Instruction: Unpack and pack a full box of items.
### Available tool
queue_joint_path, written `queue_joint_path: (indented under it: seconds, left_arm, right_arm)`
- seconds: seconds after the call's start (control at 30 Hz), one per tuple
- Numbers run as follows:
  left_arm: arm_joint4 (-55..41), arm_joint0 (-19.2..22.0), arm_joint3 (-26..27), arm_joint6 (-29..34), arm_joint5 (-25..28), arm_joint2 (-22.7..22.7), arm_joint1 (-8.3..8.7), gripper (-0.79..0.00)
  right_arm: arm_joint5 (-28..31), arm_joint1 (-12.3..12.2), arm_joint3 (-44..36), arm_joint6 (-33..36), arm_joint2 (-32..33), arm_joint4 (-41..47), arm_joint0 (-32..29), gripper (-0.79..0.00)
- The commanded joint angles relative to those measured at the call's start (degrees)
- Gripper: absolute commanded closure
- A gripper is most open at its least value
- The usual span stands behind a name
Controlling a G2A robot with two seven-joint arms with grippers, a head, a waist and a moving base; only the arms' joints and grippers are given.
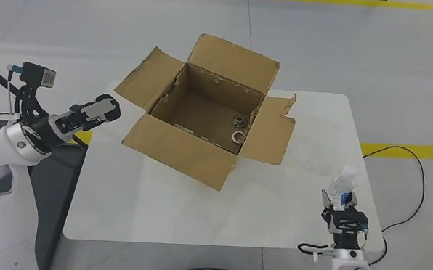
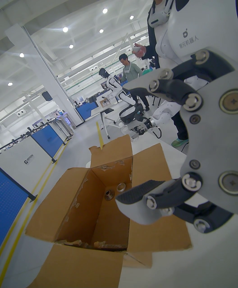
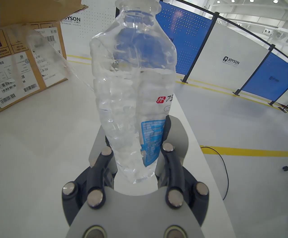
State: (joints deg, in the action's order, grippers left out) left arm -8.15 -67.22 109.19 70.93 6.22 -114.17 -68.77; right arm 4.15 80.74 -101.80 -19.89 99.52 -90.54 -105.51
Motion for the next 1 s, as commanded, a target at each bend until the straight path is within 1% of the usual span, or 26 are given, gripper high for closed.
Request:
queue_joint_path:
  seconds: [0.0, 0.07, 0.13, 0.43, 0.97]
  left_arm:
    - [0.0, 0.0, 0.0, 0.0, 0.0, 0.0, 0.0, -0.785]
    - [0.0, 0.0, 0.0, 0.0, 0.0, 0.0, 0.0, -0.785]
    - [0.0, 0.0, 0.0, 0.0, 0.0, 0.0, 0.0, -0.785]
    - [0.0, 0.0, 0.0, 0.0, 0.0, 0.0, 0.0, -0.785]
    - [0.0, 0.0, 0.0, 0.0, 0.0, 0.0, 0.0, -0.785]
  right_arm:
    - [0.0, 0.0, 0.0, 0.0, 0.0, 0.0, 0.0, 0.0]
    - [0.0, 0.0, 0.4, 0.5, -0.1, 0.0, 0.1, 0.0]
    - [0.8, 0.0, 0.7, 2.0, -0.3, 2.1, 0.3, 0.0]
    - [2.7, -0.3, 2.2, 4.7, 0.5, 6.1, 0.7, 0.0]
    - [2.0, -0.7, 5.4, 3.0, -0.6, 4.9, 1.3, 0.0]
